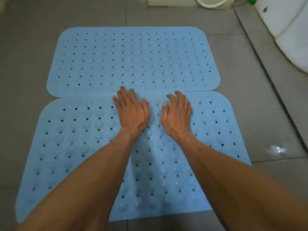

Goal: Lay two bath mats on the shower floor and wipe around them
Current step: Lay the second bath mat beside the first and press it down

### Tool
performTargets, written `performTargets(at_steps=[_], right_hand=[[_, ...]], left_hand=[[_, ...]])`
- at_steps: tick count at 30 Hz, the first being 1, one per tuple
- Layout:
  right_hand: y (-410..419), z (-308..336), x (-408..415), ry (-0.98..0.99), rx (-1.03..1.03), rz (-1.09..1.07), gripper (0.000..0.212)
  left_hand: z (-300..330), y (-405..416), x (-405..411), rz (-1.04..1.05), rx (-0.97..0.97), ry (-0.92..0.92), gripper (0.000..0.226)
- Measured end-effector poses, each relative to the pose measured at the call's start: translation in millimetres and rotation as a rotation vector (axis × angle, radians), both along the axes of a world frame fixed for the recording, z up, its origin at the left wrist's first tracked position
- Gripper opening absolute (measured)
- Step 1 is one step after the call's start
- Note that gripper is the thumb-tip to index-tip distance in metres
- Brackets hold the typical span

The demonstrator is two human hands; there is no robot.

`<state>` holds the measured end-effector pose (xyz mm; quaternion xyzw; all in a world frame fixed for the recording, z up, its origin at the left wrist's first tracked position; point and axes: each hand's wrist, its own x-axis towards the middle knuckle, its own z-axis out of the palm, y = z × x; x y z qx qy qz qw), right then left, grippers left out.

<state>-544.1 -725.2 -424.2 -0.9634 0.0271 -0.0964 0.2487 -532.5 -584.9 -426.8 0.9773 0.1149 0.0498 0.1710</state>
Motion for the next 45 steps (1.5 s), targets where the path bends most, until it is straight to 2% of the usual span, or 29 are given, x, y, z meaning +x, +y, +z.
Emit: performTargets(at_steps=[4,8,12,19,25,31,42,45], right_hand=[[-83,-3,21,-0.047,-0.153,-0.036,0.040],[-114,-14,26,-0.086,-0.230,0.014,0.038],[-114,-14,23,-0.095,-0.227,0.046,0.040],[-114,-7,27,0.070,-0.328,0.005,0.054],[-111,-9,35,0.110,-0.363,0.000,0.050],[-112,-5,35,0.197,-0.350,0.019,0.052],[-113,-12,30,0.099,-0.283,0.013,0.051],[-113,-15,28,0.062,-0.265,0.000,0.050]], left_hand=[[-5,-73,4,-0.068,-0.052,-0.052,0.063],[-18,-94,3,-0.128,0.030,-0.063,0.064],[-20,-92,6,-0.112,0.080,-0.059,0.067],[-9,-97,6,-0.099,0.125,-0.057,0.067],[-8,-98,15,-0.160,0.183,-0.038,0.067],[-8,-98,13,-0.157,0.150,0.046,0.064],[-12,-97,8,-0.178,0.063,-0.011,0.057],[-11,-93,6,-0.190,-0.054,-0.056,0.054]])
